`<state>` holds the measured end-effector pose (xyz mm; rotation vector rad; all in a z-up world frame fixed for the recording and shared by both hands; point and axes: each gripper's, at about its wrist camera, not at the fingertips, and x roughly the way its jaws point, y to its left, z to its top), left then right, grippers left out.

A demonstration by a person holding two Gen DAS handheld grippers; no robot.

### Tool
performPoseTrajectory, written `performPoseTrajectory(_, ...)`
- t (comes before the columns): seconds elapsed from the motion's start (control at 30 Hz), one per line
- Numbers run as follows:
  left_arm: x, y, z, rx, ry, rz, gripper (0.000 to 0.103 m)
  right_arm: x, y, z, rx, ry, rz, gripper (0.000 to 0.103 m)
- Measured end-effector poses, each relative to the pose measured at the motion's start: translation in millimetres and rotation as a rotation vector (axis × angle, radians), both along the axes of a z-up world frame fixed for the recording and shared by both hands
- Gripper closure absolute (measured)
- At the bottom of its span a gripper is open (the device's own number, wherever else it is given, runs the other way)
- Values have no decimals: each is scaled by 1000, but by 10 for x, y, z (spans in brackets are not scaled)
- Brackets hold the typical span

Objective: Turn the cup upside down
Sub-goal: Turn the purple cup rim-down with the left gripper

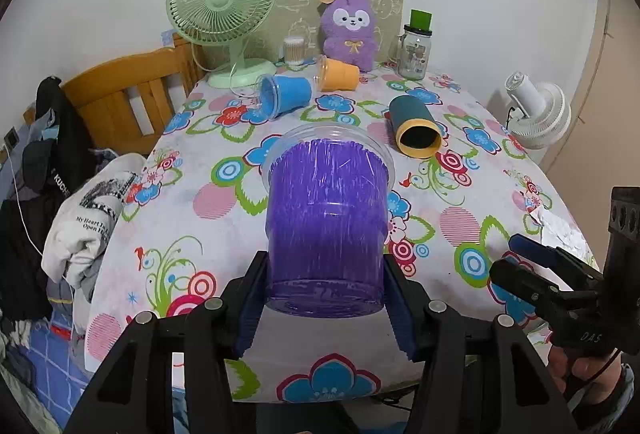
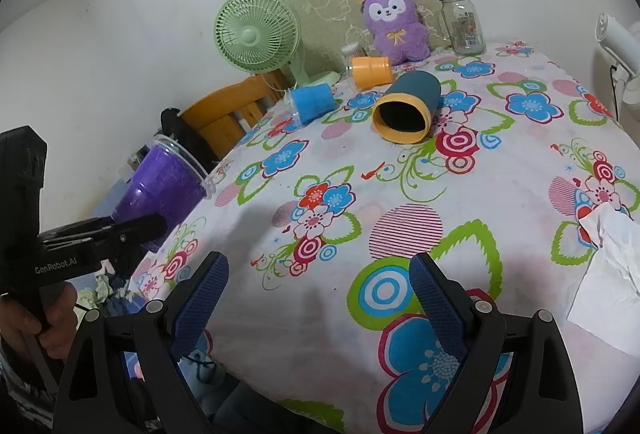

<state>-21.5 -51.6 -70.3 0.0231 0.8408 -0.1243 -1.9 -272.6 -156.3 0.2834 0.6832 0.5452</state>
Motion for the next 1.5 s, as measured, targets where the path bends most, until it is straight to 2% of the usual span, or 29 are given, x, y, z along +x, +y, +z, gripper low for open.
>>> performPoseTrajectory(0.43,63,-54,12,25,0,-18,45,46,89,-25,-18,7,30,10)
performPoseTrajectory(0.83,144,11,-11,3,9,0,45,128,153,4,-39,9,34,10)
performPoseTrajectory(0.9,226,41,20,-25,9,0,41,136,160,9,-40,9,33,10)
performPoseTrajectory(0.97,394,78,80,-57,16,-1,28,139,163,11,-41,10,31,10)
performPoseTrajectory(1.07,791,76,169,-128,74,-64,12,141,162,8,-56,10,31,10)
performPoseTrajectory(1.17,1238,-40,173,-134,163,-130,7,145,129,-16,-62,14,19,10)
performPoseTrajectory(1.33,1883,-324,-104,2,296,-183,7,218,84,-50,-75,23,2,10)
performPoseTrajectory(1.4,2027,-380,-273,38,350,-193,11,266,78,-64,-77,28,-1,10)
performPoseTrajectory(1.43,2076,-398,-350,60,373,-188,17,296,77,-68,-76,32,-2,10)
performPoseTrajectory(1.5,2149,-427,-444,97,392,-186,22,362,85,-79,-78,42,-6,10)
